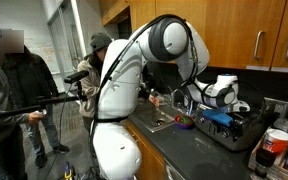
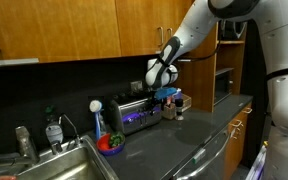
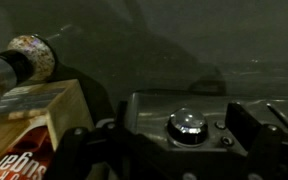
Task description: Turn the knob on the right side of the toaster in a clockwise direction
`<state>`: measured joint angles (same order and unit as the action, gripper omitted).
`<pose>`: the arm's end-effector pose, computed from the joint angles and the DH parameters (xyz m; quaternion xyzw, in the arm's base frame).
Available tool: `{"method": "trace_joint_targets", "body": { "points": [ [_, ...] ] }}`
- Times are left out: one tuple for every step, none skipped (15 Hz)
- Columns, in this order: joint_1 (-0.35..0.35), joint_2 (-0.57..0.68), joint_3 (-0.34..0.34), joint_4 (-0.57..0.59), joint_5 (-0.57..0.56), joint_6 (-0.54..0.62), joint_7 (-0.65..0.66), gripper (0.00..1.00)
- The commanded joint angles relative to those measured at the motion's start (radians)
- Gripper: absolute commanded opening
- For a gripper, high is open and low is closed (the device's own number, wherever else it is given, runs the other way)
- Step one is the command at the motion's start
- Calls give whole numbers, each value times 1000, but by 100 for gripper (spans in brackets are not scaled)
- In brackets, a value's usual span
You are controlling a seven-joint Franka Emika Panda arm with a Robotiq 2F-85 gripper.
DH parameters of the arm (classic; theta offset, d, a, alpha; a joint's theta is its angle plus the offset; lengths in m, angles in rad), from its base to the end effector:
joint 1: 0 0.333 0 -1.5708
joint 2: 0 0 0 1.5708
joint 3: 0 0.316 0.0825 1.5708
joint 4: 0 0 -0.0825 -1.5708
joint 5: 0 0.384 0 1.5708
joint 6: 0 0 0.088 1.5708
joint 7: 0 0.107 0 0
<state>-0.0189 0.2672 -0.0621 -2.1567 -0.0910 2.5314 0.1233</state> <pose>0.5749 -0.0452 0.2843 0.9958 -0.0645 0.0544 0.0350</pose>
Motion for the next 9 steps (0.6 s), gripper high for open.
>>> {"method": "trace_joint_targets", "body": {
  "points": [
    [-15, 9, -16, 28, 9, 6, -2, 100],
    [-18, 10, -17, 32, 11, 8, -3, 100],
    [-17, 12, -14, 30, 14, 13, -5, 100],
    [-15, 14, -12, 33, 14, 12, -4, 100],
    [-12, 14, -11, 35, 13, 7, -2, 100],
    [-10, 16, -9, 34, 12, 10, 0, 100],
    [-8, 19, -6, 38, 16, 4, 0, 100],
    [-5, 23, -2, 41, 16, 1, 2, 100],
    [-3, 25, 3, 42, 22, -3, -1, 100]
  ]
}}
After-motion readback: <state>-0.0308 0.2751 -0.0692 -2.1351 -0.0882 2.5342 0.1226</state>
